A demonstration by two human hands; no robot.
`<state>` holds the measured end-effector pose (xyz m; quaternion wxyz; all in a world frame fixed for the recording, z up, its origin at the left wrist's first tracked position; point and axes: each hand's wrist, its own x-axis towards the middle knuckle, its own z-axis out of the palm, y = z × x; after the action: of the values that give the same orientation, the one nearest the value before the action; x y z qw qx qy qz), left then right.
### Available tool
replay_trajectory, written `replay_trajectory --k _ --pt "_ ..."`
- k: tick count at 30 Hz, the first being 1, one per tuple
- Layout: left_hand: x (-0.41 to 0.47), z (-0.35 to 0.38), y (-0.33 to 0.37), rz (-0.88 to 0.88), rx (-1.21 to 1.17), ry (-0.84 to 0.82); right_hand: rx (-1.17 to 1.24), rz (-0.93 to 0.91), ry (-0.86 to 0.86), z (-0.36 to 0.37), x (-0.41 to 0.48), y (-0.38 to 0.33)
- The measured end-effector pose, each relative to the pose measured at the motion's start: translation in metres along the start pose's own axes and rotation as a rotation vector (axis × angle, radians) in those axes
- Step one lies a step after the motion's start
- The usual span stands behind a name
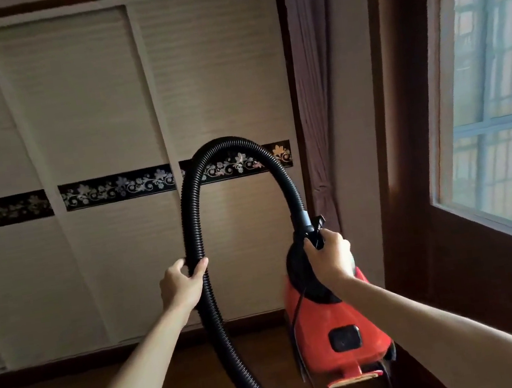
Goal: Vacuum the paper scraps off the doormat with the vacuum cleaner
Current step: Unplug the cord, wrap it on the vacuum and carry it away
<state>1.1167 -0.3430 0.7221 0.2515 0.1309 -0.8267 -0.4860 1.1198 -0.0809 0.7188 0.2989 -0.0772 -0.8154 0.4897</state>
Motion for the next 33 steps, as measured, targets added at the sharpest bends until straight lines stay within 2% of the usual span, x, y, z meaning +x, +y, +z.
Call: replay_trajectory --k 10,22,33 --pt "0.103 0.036 -0.032 -0.026 0.024 0.008 0.038 -0.016 -0.043 0.096 0.079 0.010" --pt "0.297 0.106 -0.089 -0.002 0.059 -0.022 0.064 0.043 -0.033 0.254 0.188 0.028" --pt "0.420 0.177 -0.091 0.058 -0.031 -0.057 0.089 0.074 0.030 0.330 0.287 0.039"
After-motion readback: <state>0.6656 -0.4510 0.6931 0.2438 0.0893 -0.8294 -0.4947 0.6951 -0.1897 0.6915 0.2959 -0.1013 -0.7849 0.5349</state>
